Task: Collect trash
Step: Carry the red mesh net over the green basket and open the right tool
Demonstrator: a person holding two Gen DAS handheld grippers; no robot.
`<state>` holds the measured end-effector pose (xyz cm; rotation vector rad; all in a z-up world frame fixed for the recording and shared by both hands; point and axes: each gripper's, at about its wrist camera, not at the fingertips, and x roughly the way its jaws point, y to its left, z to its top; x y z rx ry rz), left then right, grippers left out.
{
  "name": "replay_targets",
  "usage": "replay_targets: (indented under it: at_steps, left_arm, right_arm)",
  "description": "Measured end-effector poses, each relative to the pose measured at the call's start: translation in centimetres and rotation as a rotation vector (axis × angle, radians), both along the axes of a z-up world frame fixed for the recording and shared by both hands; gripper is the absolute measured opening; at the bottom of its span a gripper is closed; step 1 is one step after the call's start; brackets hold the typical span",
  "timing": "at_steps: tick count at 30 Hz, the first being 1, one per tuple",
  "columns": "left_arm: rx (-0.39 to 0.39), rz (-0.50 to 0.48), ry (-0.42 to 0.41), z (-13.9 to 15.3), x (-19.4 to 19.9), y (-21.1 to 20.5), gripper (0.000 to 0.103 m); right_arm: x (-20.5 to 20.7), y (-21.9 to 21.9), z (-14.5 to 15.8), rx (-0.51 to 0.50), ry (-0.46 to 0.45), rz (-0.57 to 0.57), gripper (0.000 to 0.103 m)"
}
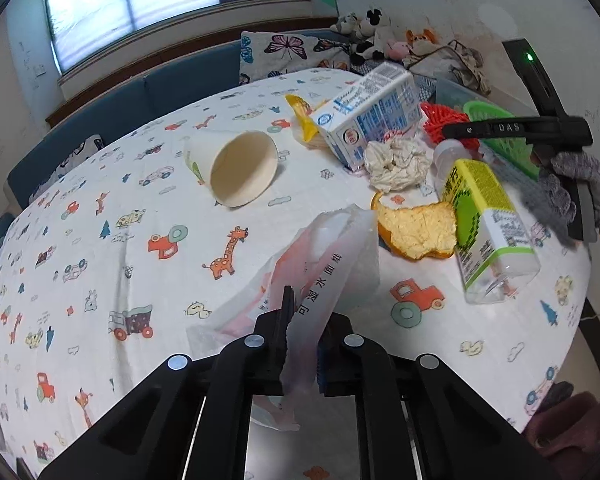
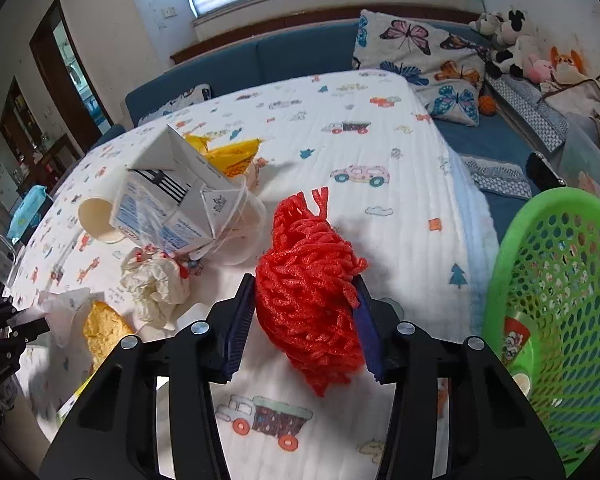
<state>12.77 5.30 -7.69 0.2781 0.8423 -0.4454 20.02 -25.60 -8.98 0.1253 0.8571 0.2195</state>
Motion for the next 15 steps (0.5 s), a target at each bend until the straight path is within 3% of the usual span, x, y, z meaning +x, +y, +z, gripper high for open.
replay_targets:
  at_steps: [15]
  left_arm:
    - [-0.057,-0.031,-0.081,4.9,-1.2,-2.6,0.007]
  right_arm:
    - [-4.6,-4.1,3.6,0.01,-0.083,-0.063,0.047]
